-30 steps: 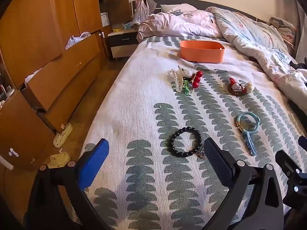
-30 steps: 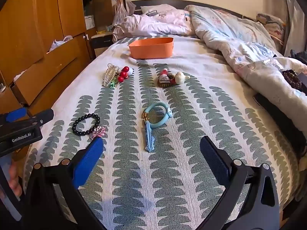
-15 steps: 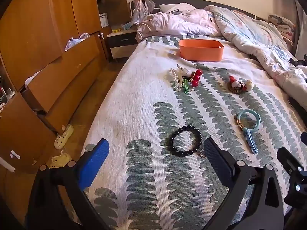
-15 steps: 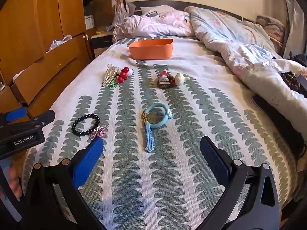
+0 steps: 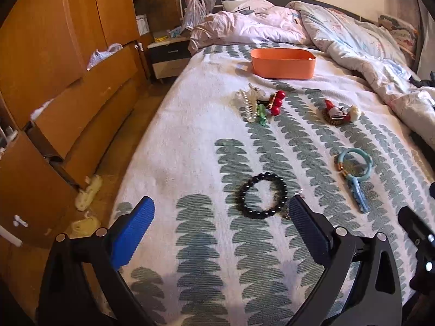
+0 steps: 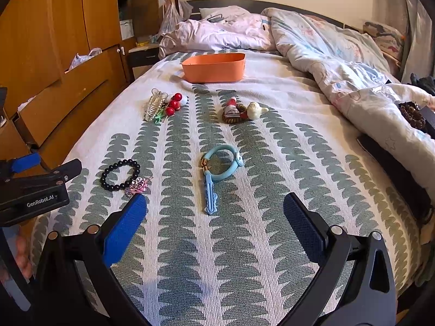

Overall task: Organize jewelry
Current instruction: 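Move right gripper to blue key keychain while left gripper approaches black bead bracelet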

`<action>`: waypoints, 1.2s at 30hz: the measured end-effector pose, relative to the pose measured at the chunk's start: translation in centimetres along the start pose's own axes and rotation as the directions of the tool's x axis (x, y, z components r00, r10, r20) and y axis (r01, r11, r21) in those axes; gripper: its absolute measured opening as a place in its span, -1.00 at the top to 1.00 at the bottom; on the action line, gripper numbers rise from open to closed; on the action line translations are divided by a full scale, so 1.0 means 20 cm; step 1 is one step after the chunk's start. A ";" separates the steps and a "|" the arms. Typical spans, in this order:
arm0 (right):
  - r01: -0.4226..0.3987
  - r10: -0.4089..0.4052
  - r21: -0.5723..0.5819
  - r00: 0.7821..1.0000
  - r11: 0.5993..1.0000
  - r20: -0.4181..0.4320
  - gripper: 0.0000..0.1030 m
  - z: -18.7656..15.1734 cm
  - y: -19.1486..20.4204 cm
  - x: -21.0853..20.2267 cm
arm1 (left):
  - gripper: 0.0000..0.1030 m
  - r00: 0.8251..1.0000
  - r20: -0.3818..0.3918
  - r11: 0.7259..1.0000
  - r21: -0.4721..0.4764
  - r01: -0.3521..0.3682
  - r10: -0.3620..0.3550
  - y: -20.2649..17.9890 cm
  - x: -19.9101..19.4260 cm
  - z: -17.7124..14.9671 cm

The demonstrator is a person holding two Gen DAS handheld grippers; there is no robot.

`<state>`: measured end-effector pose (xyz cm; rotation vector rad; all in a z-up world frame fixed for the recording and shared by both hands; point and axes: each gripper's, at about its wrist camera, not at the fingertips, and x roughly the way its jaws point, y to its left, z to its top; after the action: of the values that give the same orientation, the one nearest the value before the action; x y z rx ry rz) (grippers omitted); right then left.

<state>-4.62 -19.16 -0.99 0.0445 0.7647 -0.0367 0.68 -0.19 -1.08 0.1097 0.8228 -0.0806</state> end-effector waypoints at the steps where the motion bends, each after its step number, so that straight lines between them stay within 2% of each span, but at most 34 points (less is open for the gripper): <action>1: -0.004 0.004 -0.003 1.000 1.000 0.002 -0.95 0.00 0.00 0.00 | -0.90 1.000 0.001 1.000 -0.002 0.016 -0.016 0.00 0.00 0.00; 6: 0.017 -0.018 -0.036 0.999 0.999 -0.029 -0.94 -0.01 0.02 0.08 | -0.90 0.998 -0.024 0.998 -0.024 0.061 -0.061 0.01 0.08 0.00; 9: 0.015 -0.019 -0.049 0.997 0.999 -0.073 -0.94 -0.01 0.02 0.16 | -0.90 0.999 -0.028 0.999 -0.024 0.029 -0.030 0.00 0.11 0.00; 15: 0.054 -0.063 -0.086 0.992 0.995 -0.111 -0.94 0.01 0.04 0.30 | -0.90 0.994 -0.078 0.994 -0.092 0.064 -0.071 0.06 0.18 0.02; 18: 0.064 -0.077 -0.106 0.990 0.992 -0.121 -0.94 0.02 0.05 0.36 | -0.90 0.997 -0.065 0.997 -0.067 0.030 -0.035 0.07 0.19 0.03; 21: 0.061 -0.076 -0.106 0.988 0.992 -0.137 -0.94 0.03 0.06 0.39 | -0.90 0.998 -0.061 0.997 -0.072 0.027 -0.031 0.08 0.20 0.04; 25: 0.060 -0.078 -0.107 0.983 0.992 -0.166 -0.91 0.02 0.07 0.43 | -0.90 0.996 -0.090 0.997 -0.071 0.017 -0.023 0.09 0.25 0.05; 29: 0.086 -0.104 -0.108 0.979 0.990 -0.177 -0.79 0.02 0.07 0.45 | -0.90 0.994 -0.107 0.999 -0.051 -0.003 -0.002 0.06 0.30 0.06; 36: 0.081 -0.104 -0.105 0.967 0.991 -0.234 -0.50 0.00 0.07 0.54 | -0.90 0.994 -0.104 1.000 -0.013 -0.017 0.015 0.01 0.32 0.06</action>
<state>3.25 -18.05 -8.33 -0.0790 1.0089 -0.0851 5.86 -0.39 -4.96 0.1080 0.9259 -0.0545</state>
